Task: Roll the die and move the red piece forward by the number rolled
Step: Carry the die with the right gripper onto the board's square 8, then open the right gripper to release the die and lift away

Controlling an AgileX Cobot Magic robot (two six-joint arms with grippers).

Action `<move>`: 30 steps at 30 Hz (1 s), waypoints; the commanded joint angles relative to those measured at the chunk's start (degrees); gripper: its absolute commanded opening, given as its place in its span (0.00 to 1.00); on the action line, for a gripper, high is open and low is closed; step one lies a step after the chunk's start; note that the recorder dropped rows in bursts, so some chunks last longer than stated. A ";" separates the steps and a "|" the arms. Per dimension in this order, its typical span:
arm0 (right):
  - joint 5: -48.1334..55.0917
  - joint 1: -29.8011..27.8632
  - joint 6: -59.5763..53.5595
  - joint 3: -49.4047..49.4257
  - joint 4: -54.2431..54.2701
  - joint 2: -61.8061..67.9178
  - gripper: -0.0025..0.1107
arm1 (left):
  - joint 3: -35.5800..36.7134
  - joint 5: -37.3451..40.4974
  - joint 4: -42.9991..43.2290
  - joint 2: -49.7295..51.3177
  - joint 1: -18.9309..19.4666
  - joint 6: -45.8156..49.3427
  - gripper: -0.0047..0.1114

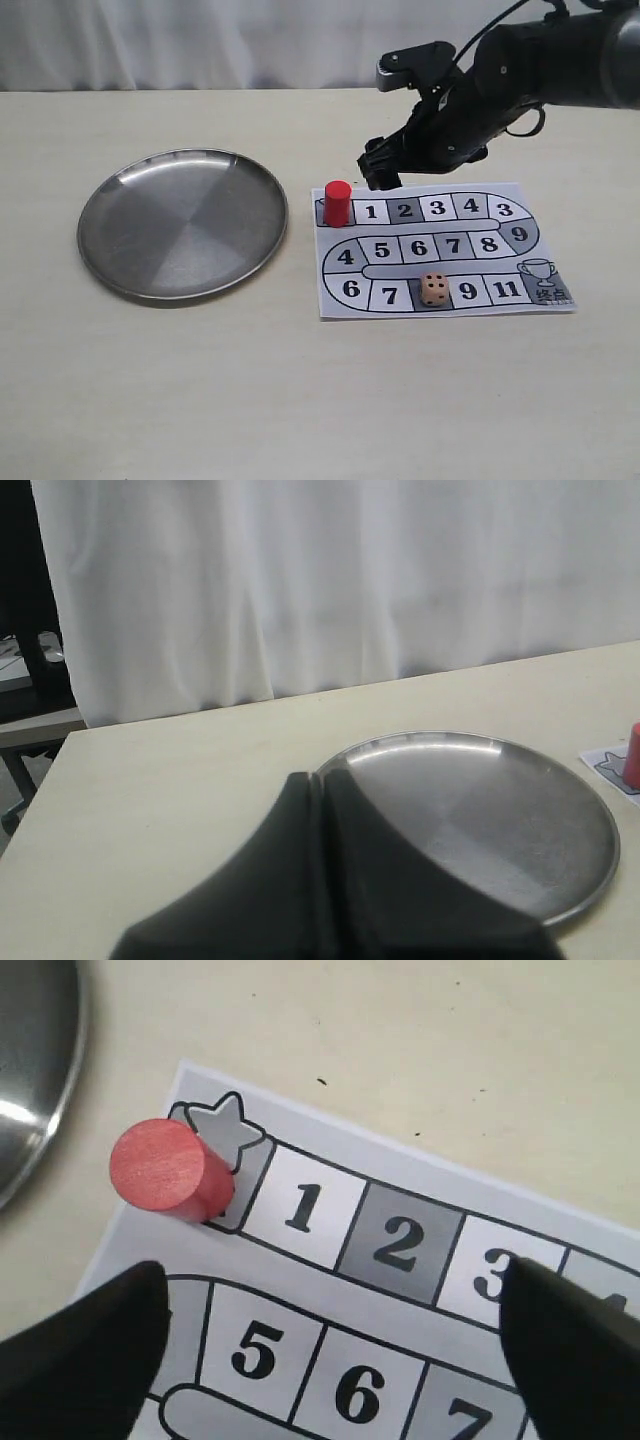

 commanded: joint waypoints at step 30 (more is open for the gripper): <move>-4.41 -0.17 6.09 30.94 3.61 -13.95 0.06 | 0.10 -0.46 -0.03 -0.15 -0.50 -0.05 0.04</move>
